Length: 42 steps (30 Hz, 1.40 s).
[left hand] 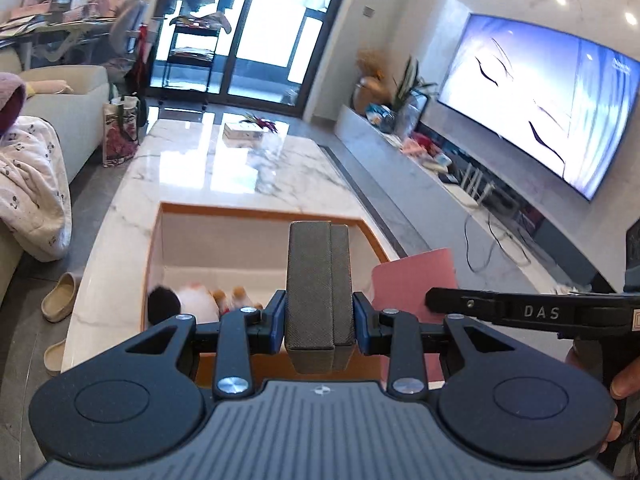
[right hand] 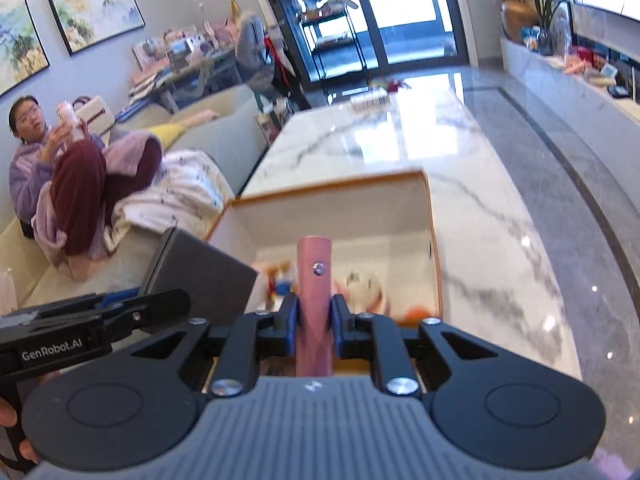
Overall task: Organize objects
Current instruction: 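Lower grey box and pink wallet into the orange box and release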
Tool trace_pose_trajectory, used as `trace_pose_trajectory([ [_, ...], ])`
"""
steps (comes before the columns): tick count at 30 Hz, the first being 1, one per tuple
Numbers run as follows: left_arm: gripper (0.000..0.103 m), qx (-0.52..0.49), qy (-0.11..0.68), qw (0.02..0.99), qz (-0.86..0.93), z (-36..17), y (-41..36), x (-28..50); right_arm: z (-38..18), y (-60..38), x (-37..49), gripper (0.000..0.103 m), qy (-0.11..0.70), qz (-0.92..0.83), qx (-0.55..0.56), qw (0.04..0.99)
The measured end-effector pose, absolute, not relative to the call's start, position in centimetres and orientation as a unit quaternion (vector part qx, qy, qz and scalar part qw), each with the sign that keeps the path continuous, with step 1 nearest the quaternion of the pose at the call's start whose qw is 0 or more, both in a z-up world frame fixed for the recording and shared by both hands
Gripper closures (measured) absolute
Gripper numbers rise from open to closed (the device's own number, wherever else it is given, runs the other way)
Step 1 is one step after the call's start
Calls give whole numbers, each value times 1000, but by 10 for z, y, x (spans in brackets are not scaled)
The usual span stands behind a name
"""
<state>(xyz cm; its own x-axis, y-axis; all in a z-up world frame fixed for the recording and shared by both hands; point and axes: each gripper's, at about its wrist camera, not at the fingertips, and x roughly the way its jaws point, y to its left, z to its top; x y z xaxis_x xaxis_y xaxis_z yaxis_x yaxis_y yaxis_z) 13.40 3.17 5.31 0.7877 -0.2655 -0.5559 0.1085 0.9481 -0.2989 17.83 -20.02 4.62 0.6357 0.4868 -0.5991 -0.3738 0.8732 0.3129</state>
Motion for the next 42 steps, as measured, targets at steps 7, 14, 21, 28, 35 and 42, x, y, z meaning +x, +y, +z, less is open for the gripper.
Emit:
trace_pose_trajectory([
  [7, 65, -143, 318, 932, -102, 46, 24, 179, 58, -198, 223, 85, 347, 205, 55, 913],
  [14, 65, -134, 353, 916, -137, 14, -10, 222, 32, -215, 262, 85, 394, 171, 50, 902],
  [21, 65, -135, 384, 902, -144, -22, -31, 248, 17, -221, 278, 85, 411, 161, 41, 896],
  [28, 65, -135, 393, 900, -132, -38, -33, 269, 8, -199, 298, 85, 398, 158, 1, 903],
  [35, 65, -127, 406, 897, -117, -51, -39, 286, -9, -189, 330, 84, 440, 154, 9, 885],
  [42, 65, -102, 422, 893, -122, -61, -58, 293, -22, -192, 345, 81, 479, 155, 53, 862],
])
